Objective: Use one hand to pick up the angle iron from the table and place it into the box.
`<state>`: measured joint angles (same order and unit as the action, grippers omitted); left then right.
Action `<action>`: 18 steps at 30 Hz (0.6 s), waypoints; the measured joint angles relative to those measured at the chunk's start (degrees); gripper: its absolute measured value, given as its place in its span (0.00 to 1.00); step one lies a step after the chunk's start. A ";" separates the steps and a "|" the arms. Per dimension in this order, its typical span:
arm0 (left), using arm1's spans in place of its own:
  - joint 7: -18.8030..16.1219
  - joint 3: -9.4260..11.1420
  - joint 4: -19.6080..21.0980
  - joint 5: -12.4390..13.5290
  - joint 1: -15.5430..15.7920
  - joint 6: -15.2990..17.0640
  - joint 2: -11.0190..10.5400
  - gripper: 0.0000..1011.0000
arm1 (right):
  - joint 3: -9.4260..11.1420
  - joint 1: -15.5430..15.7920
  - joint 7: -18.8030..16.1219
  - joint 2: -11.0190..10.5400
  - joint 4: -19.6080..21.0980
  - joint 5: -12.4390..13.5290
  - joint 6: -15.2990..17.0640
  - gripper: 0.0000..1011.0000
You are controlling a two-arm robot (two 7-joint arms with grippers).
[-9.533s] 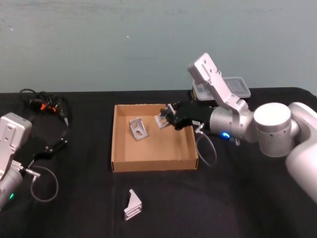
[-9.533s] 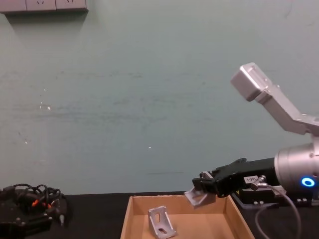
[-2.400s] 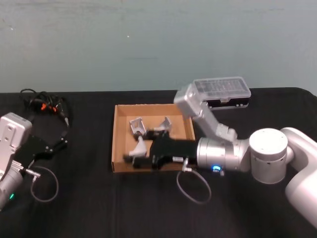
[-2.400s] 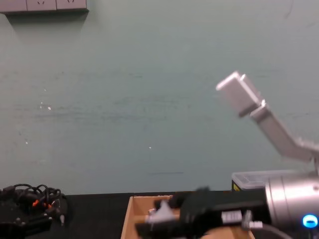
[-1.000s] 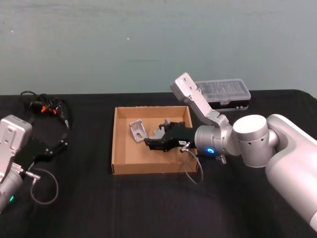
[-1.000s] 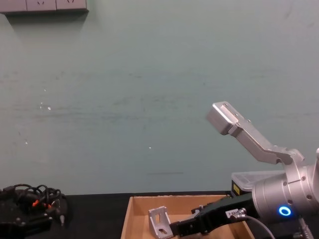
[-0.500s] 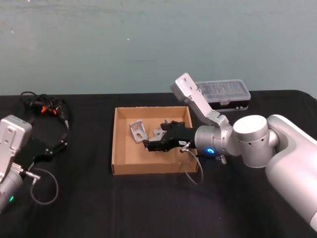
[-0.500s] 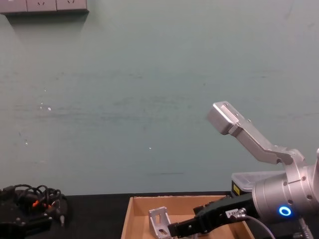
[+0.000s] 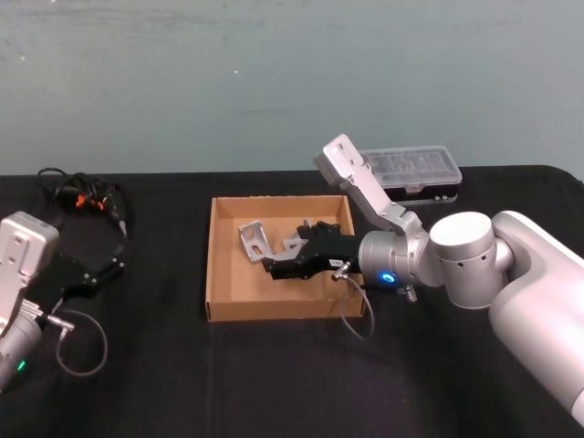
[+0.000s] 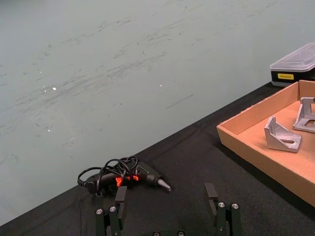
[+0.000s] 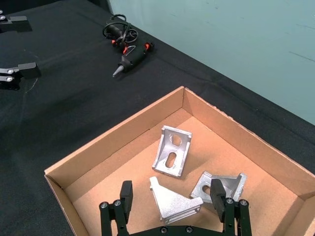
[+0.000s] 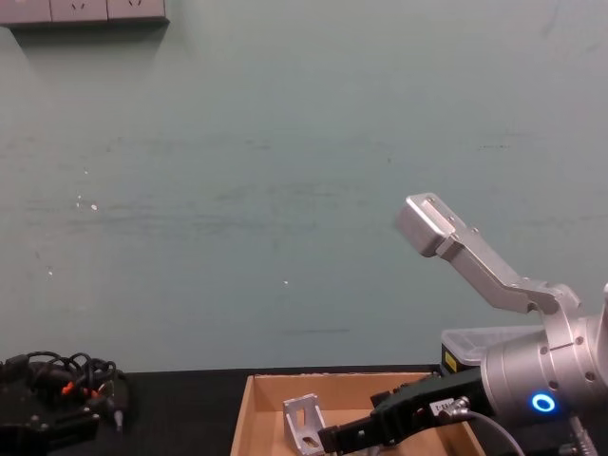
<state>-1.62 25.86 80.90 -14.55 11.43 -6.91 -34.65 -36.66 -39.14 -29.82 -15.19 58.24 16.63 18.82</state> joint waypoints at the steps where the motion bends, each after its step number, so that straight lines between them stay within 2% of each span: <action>1: 0.00 0.00 0.00 0.00 0.00 0.00 0.00 0.99 | 0.00 0.00 0.00 0.00 0.00 0.00 0.00 0.99; 7: 0.00 0.00 0.00 0.00 0.00 0.00 0.00 0.99 | 0.44 0.69 -0.27 -0.24 1.04 0.06 -0.73 0.99; 12: 0.00 0.00 0.00 0.00 0.00 0.00 0.00 0.99 | 2.17 2.92 -1.40 -1.41 4.56 0.99 -3.67 0.99; 18: 0.00 0.00 0.00 0.00 0.00 0.00 0.00 0.99 | 5.13 6.96 -1.80 -3.67 10.16 3.05 -8.65 0.99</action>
<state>-1.62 25.86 80.90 -14.55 11.43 -6.91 -34.64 -31.53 -32.18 -31.62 -18.86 68.40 19.68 10.18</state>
